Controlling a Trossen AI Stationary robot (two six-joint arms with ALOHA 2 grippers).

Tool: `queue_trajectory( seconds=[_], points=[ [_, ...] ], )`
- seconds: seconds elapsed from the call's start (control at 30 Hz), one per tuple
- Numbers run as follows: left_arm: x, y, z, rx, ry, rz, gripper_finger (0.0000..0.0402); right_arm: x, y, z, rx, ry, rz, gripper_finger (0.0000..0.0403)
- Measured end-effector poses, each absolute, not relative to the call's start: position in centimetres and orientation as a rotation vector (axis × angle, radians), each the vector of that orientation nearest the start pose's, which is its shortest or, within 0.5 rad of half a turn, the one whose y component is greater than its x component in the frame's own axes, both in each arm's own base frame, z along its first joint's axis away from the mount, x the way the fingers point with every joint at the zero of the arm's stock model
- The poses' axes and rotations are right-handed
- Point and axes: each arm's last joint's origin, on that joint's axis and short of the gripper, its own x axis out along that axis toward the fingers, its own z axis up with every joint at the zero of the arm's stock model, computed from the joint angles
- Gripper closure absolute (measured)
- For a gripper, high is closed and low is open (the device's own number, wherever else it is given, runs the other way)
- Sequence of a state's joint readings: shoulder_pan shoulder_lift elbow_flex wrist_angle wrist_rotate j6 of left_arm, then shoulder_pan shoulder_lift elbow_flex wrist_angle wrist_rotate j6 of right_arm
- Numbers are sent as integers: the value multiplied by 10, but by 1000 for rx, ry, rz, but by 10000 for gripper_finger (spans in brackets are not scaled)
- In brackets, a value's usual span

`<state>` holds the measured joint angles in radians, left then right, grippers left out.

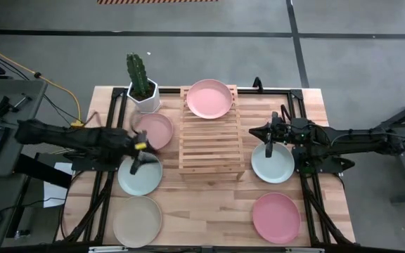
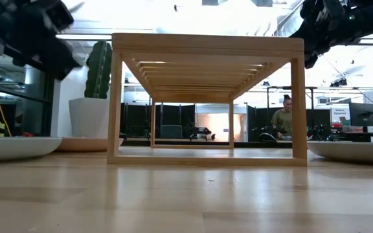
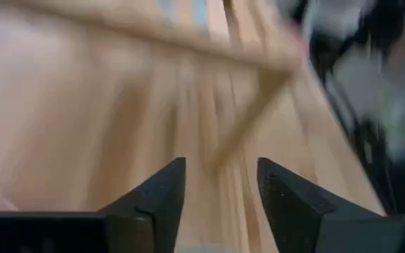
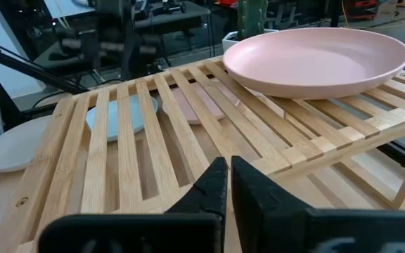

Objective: Place and stack plates onto a shelf
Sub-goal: Put the left blue plate on the shelf

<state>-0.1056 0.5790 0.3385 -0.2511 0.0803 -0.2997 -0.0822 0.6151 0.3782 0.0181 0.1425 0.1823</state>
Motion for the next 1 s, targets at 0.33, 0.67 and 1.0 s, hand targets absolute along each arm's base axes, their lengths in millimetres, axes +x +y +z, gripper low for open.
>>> queue_trajectory(
  seconds=[0.33,0.67,1.0],
  points=[
    [166,-31,170,22,847,-241,217,150,-17,235,174,203,-245,396],
    [178,-31,152,346,978,-320,217,149,-17,231,201,243,-255,396],
    [183,-29,133,527,1082,-330,218,149,-17,231,202,244,-254,396]
  ],
)
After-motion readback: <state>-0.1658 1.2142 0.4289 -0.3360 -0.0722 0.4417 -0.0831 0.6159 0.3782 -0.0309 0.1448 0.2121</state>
